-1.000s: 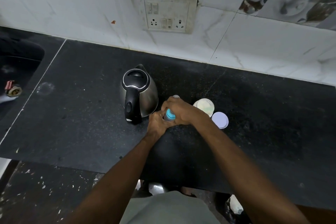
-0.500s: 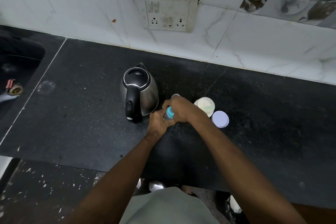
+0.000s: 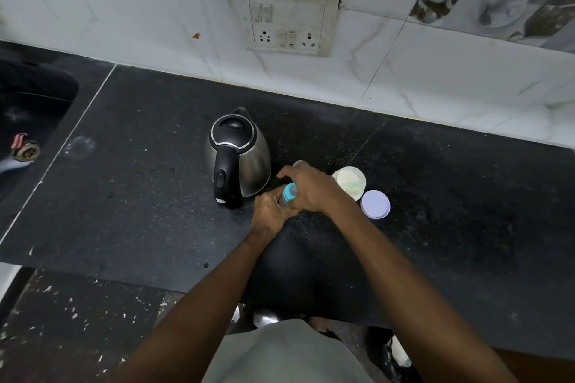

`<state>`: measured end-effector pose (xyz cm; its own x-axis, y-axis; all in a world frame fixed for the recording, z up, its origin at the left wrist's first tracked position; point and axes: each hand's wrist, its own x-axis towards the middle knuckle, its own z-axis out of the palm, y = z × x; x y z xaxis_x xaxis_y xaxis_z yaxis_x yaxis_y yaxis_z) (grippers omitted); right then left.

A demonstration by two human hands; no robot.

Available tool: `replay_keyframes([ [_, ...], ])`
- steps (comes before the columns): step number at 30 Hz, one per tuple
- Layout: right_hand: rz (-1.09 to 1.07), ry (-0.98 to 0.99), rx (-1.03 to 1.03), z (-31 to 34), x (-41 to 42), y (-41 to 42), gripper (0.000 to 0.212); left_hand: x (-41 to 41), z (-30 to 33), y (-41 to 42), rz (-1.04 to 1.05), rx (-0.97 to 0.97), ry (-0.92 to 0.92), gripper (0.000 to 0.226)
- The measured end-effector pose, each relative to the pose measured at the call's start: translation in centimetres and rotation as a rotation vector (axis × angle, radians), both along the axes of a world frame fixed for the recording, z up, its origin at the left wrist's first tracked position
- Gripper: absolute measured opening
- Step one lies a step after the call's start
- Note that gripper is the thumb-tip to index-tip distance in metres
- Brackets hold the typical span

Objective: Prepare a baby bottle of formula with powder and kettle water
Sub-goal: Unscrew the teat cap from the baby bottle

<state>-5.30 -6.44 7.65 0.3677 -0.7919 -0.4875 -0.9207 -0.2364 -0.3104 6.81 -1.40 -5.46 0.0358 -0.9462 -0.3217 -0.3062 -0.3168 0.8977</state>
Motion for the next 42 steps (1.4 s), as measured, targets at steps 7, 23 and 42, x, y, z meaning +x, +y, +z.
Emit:
replay_keyframes([
  [7, -0.050, 0.055, 0.000, -0.9, 0.2, 0.6, 0.037, -0.1, 0.0, 1.0, 0.019, -0.004, -0.016, 0.037],
  [23, -0.057, -0.050, -0.025, -0.9, -0.2, 1.2, 0.041, 0.4, -0.5, 2.2, -0.005, -0.009, -0.030, 0.050],
  [42, -0.134, -0.105, -0.159, -4.5, -0.9, -0.8, 0.054, 1.0, -0.3, 3.8, -0.037, -0.056, -0.084, 0.056],
])
